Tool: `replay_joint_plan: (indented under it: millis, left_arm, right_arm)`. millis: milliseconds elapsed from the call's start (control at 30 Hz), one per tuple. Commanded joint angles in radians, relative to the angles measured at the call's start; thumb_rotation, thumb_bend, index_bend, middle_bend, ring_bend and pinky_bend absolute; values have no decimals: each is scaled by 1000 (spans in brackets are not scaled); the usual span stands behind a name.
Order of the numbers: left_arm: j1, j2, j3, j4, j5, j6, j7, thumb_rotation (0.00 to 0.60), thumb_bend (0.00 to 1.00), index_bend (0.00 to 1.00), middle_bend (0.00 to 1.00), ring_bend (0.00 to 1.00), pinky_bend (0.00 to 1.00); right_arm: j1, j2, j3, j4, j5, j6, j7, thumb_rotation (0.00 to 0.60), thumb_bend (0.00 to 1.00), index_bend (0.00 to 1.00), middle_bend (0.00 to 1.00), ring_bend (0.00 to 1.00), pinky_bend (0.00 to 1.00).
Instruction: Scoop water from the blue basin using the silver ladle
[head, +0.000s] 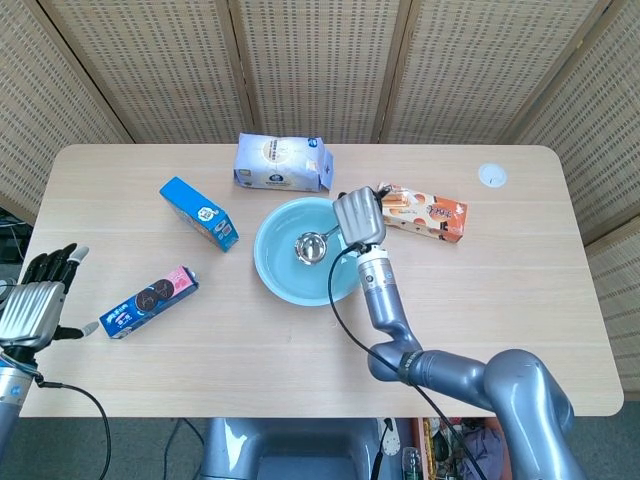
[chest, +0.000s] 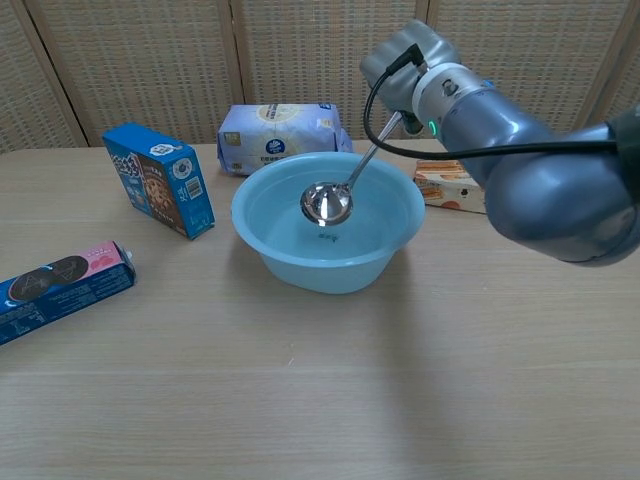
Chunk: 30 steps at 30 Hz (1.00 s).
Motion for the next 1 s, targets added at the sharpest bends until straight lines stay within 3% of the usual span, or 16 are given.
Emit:
replay_joint_plan:
  millis: [33, 200, 500, 833, 1000]
  left_arm:
    - [-3, 0, -1, 4, -8, -6, -3, 600, 0, 0, 0, 0, 0]
    - [-12, -1, -3, 10, -24, -18, -3, 600, 0, 0, 0, 0, 0]
    - [-18, 2, -5, 18, -37, -24, -14, 600, 0, 0, 0, 0, 0]
    - [-16, 5, 1, 14, -28, -14, -18, 600, 0, 0, 0, 0, 0]
    - [-15, 4, 4, 10, -21, -9, -14, 600, 0, 0, 0, 0, 0]
  right_arm:
    - [15, -99, -17, 171, -78, 14, 33, 600, 761, 760, 1000, 1000, 1000]
    - [29, -181, -7, 316, -121, 11, 42, 600, 761, 760, 1000, 1000, 1000]
    - [12, -255, -61, 510, -244, -48, 41, 600, 760, 760, 1000, 1000, 1000]
    - [-26, -260, -70, 476, -305, -76, -52, 600, 766, 765, 1000, 1000, 1000]
    - [-53, -240, -2, 349, -239, -69, -173, 600, 777, 766, 1000, 1000, 1000]
